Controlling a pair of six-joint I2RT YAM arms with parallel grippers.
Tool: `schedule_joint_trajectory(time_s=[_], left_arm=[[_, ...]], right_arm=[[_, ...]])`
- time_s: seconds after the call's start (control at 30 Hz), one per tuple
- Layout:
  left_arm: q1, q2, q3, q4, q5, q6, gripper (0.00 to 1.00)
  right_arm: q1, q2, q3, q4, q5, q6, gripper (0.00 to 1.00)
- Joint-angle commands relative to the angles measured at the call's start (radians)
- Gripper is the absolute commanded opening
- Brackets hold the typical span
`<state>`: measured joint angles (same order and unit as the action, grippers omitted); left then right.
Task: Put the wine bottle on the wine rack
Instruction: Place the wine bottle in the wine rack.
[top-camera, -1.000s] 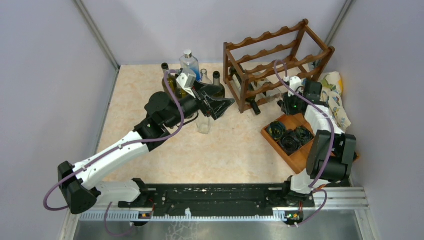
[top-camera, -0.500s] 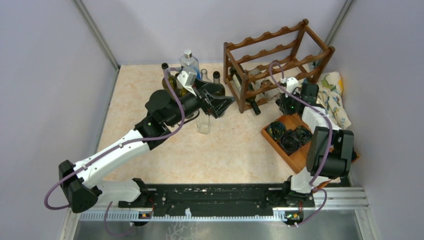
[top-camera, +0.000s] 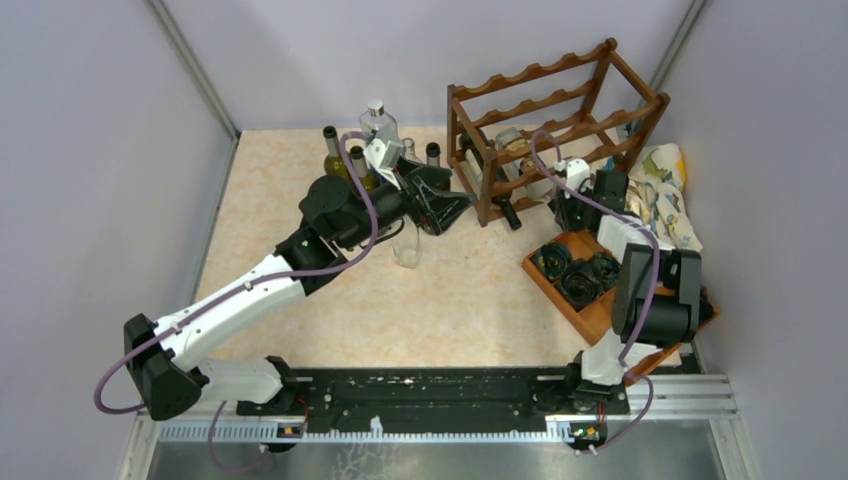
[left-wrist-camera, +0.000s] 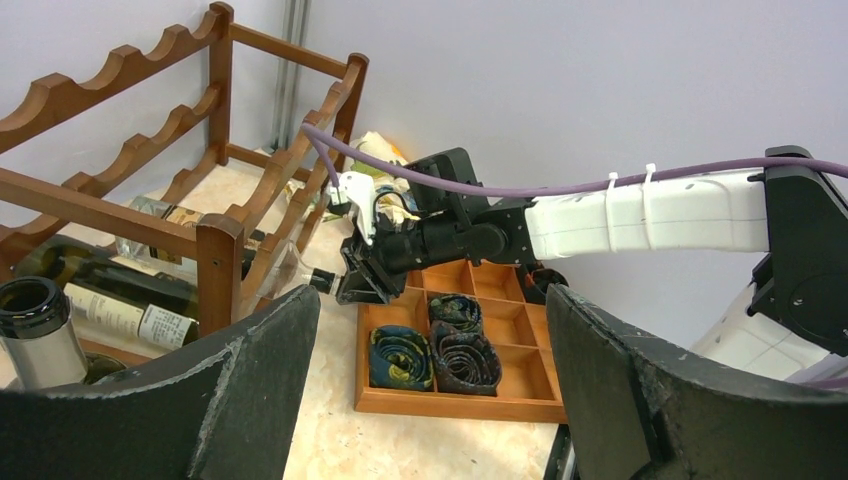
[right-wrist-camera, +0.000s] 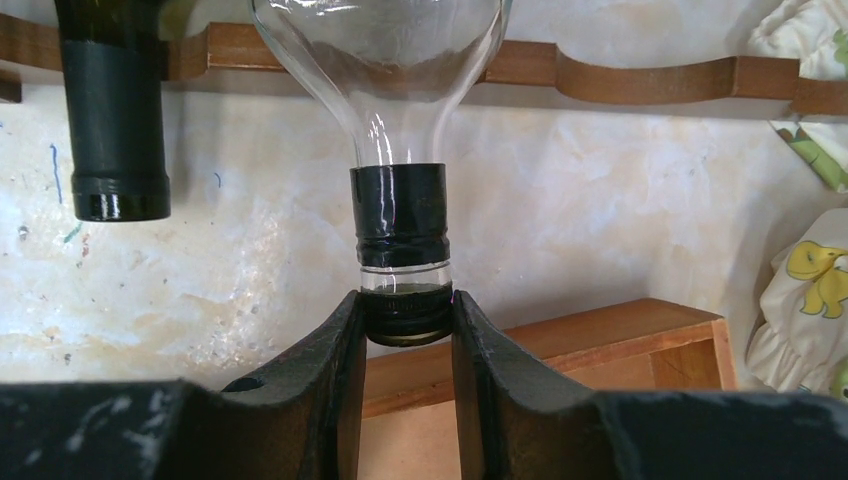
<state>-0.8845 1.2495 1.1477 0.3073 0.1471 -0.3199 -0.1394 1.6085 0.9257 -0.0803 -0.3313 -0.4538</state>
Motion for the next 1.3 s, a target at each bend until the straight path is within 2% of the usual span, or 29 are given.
schedule_joint_trajectory(time_s=[0.0, 0.83, 1.27], left_arm=[[0.001, 0.01, 0.037, 0.013, 0.016, 0.006, 0.89], [0.001, 0.043, 0.078, -0.008, 0.024, 0.01, 0.89], [0.001, 0.049, 0.085, -0.011, 0.029, 0.006, 0.89]], right_arm=[[0.007, 0.039, -0.041, -0.015, 0.042, -0.016, 0.0], [0.041, 0.103, 0.045, 0.032, 0.037, 0.052, 0.0], [0.041, 0.016, 0.01, 0.061, 0.024, 0.07, 0.0]])
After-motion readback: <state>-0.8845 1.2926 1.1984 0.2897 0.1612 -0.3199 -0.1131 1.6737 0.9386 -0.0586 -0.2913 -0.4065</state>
